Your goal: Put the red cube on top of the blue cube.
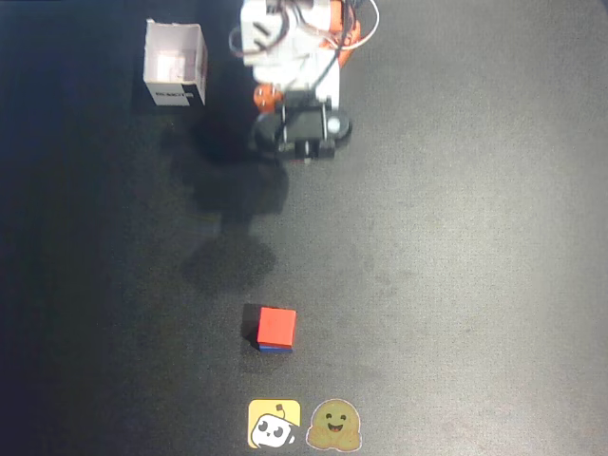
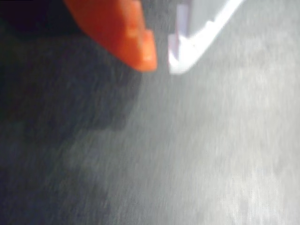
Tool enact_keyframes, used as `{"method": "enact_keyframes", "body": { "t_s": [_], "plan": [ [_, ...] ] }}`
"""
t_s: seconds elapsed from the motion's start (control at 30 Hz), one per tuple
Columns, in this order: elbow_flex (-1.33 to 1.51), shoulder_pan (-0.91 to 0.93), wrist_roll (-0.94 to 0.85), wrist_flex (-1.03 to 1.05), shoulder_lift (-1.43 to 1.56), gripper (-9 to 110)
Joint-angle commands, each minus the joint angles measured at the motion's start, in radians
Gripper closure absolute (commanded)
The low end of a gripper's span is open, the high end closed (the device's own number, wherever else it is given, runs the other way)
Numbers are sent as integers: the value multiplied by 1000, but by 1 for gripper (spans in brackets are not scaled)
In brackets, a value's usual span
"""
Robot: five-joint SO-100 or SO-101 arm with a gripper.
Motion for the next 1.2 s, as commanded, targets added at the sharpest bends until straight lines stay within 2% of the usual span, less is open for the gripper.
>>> {"method": "enact_keyframes", "body": {
  "t_s": [0.0, 0.3, 0.63, 1.17],
  "plan": [
    [40, 6, -5, 21, 114, 101],
    [133, 8, -35, -58, 114, 101],
    [137, 3, -117, -32, 114, 101],
    [137, 9, -120, -31, 115, 101]
  ]
}}
